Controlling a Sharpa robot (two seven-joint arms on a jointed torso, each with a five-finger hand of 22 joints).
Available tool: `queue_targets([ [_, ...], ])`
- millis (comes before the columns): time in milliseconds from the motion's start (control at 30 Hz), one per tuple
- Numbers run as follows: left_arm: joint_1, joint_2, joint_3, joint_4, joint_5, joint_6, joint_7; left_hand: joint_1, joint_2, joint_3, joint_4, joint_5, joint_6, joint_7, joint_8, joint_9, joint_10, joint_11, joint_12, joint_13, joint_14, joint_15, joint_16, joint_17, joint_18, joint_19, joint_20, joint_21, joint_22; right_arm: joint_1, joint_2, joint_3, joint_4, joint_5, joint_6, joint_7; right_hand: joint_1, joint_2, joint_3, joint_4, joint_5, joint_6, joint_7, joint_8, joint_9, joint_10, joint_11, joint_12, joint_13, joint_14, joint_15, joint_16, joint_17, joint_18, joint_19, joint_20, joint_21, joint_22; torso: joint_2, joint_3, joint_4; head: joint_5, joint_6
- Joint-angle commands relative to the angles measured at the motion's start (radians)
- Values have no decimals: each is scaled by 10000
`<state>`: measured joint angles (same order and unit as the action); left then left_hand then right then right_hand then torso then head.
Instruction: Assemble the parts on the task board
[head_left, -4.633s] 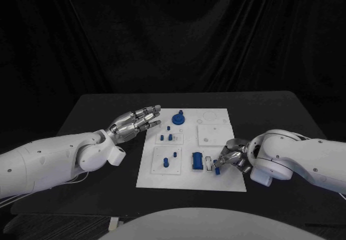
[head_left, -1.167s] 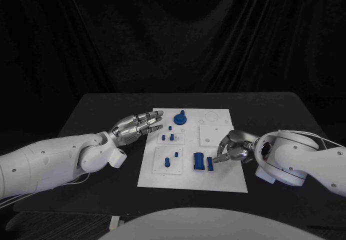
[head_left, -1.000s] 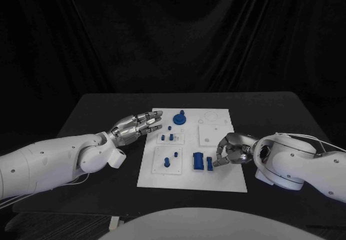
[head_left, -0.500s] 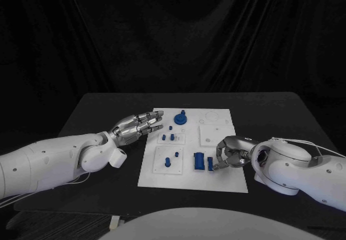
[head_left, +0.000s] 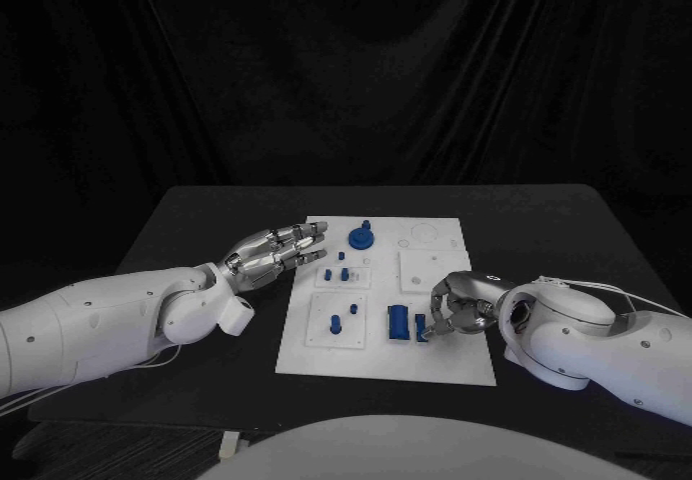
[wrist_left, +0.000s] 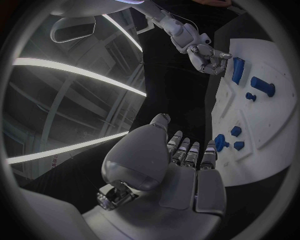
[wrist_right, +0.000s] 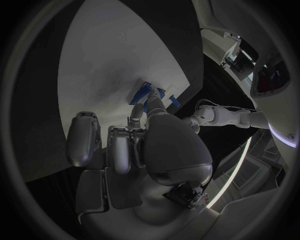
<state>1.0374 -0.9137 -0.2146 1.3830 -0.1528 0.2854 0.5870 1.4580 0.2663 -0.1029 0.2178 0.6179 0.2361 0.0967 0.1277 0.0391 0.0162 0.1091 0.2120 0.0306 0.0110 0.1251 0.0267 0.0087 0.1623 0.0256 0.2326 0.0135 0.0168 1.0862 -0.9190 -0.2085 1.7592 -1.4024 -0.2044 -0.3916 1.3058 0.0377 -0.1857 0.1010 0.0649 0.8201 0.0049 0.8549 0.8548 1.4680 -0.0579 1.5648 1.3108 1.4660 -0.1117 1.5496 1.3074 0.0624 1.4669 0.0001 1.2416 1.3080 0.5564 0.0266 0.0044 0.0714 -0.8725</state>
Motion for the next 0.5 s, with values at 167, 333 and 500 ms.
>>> queue_targets([
  [167,-19,-15,10,12,60,107,178,114,21,46,-16,42,7,45,64,9,29,-31,34,-4,10,70,44,11,163,-6,93,53,4,-175,79,2,-143,-129,-73,-250,182,204,-13,34,130,74,-71,35,9,1028,-103,60,2600,891,-100,-40,1810,23,436,-91,-110,1765,7,1,-4,31,-2],
  [333,-19,-26,10,14,60,116,167,120,26,64,-30,51,0,44,61,8,29,-24,41,-4,11,74,47,12,162,-5,96,54,4,-254,114,2,-194,-130,-2,-291,300,245,-52,11,358,73,-81,7,-4,1028,-112,60,2600,888,-112,-47,1793,26,432,-102,-135,1760,4,1,-6,49,-2],
  [500,-20,-43,10,17,60,124,166,120,26,64,-30,51,0,44,61,8,29,-24,41,-4,11,74,47,12,162,-5,96,54,4,-298,140,2,-239,-130,33,-278,309,248,-58,10,373,74,-82,4,-5,1028,-112,60,2600,892,-113,-40,1814,34,425,-102,-178,1749,-3,-1,-1,48,-2],
])
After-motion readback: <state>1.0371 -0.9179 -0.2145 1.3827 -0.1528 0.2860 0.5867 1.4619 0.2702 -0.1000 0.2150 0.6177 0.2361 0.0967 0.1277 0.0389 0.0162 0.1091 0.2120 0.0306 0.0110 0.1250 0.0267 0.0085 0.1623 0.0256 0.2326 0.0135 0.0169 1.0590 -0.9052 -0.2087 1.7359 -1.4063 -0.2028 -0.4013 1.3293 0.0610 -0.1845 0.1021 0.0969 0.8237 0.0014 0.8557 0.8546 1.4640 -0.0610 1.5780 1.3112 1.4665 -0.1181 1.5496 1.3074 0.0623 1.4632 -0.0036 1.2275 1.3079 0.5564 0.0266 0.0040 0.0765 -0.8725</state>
